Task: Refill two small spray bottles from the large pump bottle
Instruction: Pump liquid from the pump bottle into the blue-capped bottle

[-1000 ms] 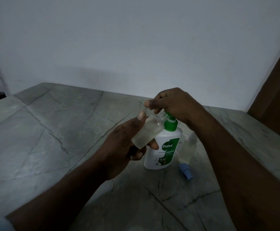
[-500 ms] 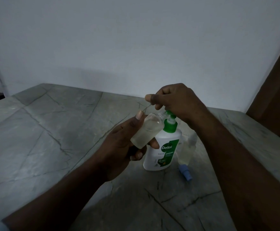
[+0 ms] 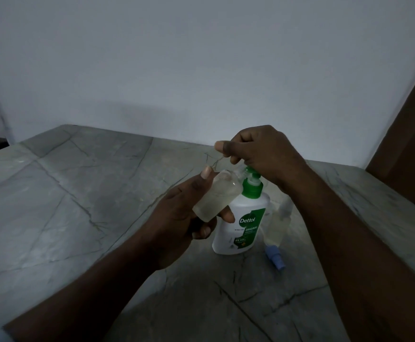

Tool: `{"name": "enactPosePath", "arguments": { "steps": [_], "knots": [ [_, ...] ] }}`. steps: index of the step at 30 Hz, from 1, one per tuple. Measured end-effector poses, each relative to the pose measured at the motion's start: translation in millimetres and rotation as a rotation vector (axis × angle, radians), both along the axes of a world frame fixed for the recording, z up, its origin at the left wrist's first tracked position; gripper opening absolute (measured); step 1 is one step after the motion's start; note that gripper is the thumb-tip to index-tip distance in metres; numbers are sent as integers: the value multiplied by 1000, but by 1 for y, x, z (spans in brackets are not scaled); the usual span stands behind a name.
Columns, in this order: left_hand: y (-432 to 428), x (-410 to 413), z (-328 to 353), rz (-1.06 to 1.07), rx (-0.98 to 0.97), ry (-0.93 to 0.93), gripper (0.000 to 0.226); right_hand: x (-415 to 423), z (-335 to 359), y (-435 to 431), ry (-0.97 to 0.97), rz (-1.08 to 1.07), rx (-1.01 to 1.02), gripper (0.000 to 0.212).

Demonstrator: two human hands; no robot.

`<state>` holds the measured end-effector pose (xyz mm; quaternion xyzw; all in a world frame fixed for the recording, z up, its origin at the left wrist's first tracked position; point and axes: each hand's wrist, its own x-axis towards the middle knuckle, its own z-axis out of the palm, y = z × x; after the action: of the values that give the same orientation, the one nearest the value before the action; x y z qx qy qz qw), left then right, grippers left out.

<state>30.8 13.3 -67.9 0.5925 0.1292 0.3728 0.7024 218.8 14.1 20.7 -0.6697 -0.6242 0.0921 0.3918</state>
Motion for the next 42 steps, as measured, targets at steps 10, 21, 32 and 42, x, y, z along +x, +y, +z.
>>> {"name": "enactPosePath", "arguments": {
  "steps": [10, 21, 32, 42],
  "knots": [
    [0, 0, 1, 16, 8, 26, 55, 0, 0, 4, 50, 39, -109, 36],
    [-1, 0, 1, 41, 37, 5, 59, 0, -2, 0, 6, -20, 38, 36],
    [-5, -2, 5, 34, 13, 23, 50, -2, 0, 4, 18, 28, -143, 38],
    [-4, -1, 4, 15, 19, 0, 46, 1, 0, 0, -11, -13, -13, 37]
  ]
}}
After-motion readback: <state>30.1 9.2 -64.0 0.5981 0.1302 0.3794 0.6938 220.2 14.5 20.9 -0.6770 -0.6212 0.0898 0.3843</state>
